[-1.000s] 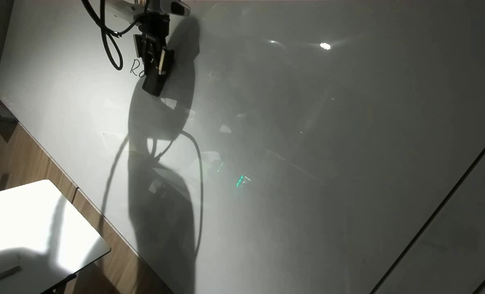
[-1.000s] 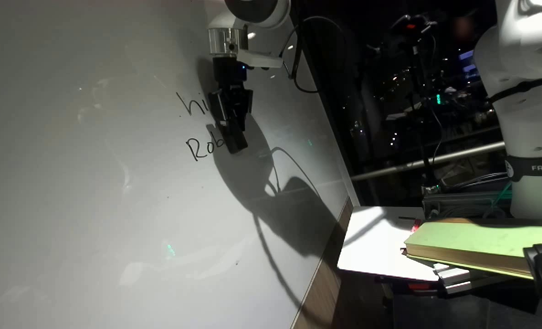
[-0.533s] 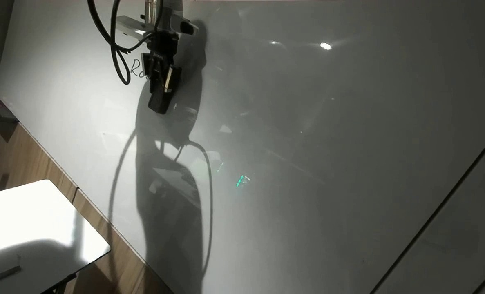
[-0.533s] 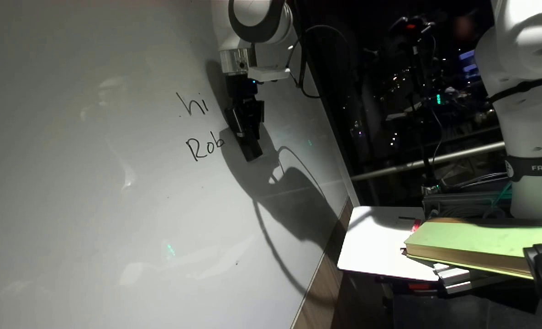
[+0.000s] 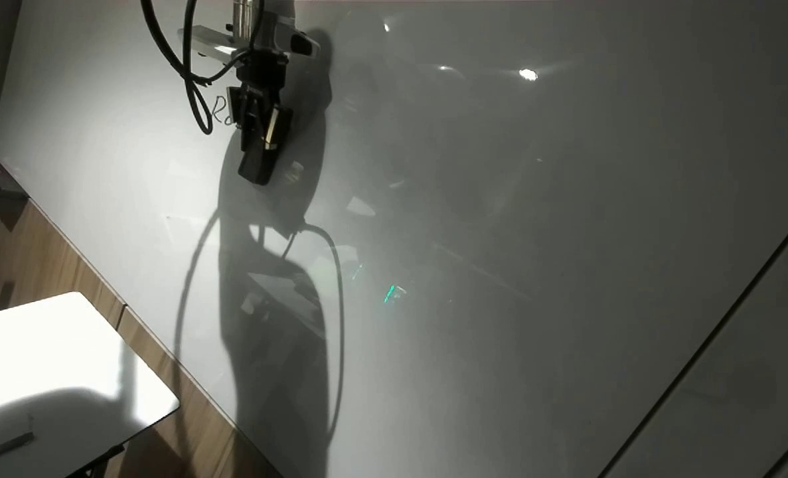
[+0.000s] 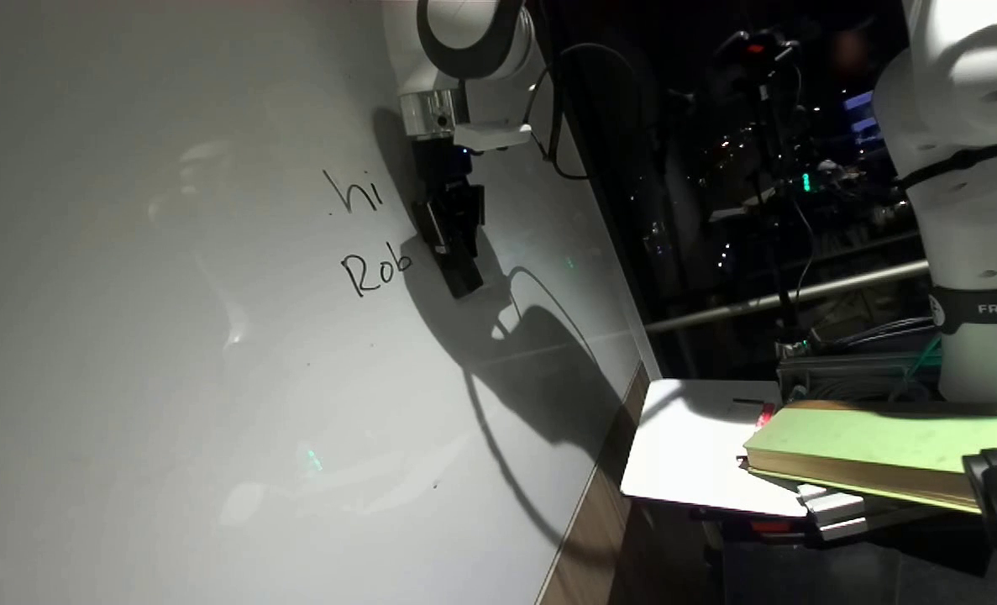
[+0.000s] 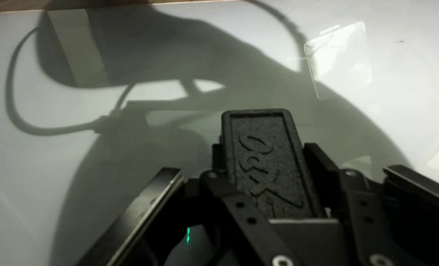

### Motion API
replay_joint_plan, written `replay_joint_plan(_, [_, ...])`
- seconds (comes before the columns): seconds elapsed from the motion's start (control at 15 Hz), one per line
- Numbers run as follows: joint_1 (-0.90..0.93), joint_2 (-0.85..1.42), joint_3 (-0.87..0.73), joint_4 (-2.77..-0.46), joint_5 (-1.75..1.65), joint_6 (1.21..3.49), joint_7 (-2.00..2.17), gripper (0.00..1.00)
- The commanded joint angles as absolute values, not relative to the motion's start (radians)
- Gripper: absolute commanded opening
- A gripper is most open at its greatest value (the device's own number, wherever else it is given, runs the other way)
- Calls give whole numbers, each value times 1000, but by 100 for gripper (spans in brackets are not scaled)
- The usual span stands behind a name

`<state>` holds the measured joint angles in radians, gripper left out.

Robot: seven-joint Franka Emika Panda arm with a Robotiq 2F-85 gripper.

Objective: Use the duster to erase the writings on the whiteboard

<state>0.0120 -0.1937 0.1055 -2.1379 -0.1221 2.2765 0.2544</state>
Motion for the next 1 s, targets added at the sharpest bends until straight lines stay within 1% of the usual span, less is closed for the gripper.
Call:
replay_joint_plan(0.0, [47, -115, 160, -2023, -160, 2303, 338, 29])
replay_joint_plan(0.53, [151, -12, 289, -1891, -256, 2278, 532, 29])
replay_joint_plan(0.93, [199, 35, 277, -1831, -310, 2256, 557, 29])
